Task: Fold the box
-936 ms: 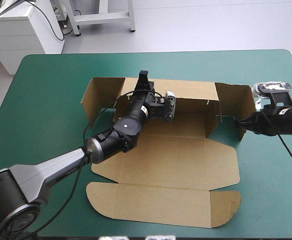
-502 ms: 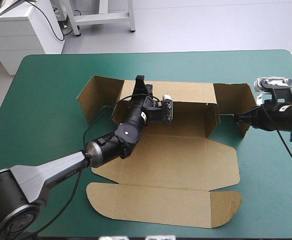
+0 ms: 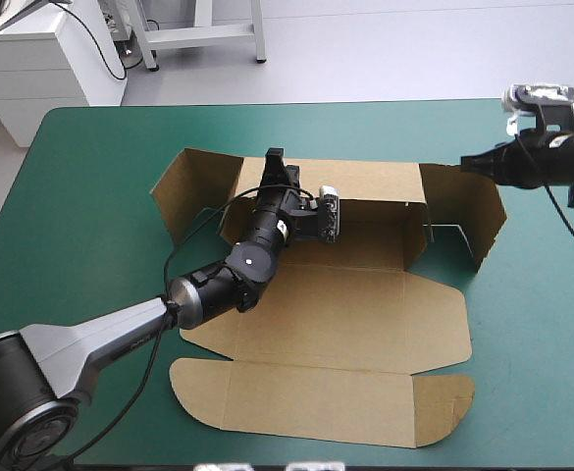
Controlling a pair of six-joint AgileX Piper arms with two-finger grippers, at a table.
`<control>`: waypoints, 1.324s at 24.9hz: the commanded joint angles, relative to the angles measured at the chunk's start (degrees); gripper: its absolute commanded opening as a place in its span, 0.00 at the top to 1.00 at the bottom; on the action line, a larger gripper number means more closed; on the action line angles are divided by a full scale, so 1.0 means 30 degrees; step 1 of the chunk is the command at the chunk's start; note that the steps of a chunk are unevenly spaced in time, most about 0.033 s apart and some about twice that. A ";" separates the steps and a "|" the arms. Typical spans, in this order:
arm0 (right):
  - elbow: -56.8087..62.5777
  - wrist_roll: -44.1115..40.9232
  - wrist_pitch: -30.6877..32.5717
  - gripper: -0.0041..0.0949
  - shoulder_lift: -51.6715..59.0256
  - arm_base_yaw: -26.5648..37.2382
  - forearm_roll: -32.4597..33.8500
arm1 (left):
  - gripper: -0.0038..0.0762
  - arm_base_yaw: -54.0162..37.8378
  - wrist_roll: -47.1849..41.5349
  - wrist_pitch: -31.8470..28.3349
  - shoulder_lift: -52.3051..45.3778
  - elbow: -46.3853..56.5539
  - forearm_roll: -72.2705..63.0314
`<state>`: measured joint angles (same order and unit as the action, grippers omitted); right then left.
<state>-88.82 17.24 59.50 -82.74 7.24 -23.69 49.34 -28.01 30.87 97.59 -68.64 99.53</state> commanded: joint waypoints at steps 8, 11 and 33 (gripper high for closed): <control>-0.6620 -0.1204 0.1465 0.87 -0.5520 0.0069 0.0277 | 0.96 0.0092 -0.0370 0.0613 -0.0886 -0.0309 0.0985; -0.6880 -0.1204 0.1607 0.87 -0.6573 0.0069 0.0152 | 0.96 0.0092 -0.0405 0.0613 -0.0886 -0.0309 0.0985; -0.3512 -0.1523 0.3943 0.98 -0.4431 -0.2801 0.2482 | 0.96 0.0092 -0.0445 0.0620 -0.0886 -0.0309 0.0907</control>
<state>-100.63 12.59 70.63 -101.09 -1.01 -16.10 49.34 -28.41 31.39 97.59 -68.42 99.58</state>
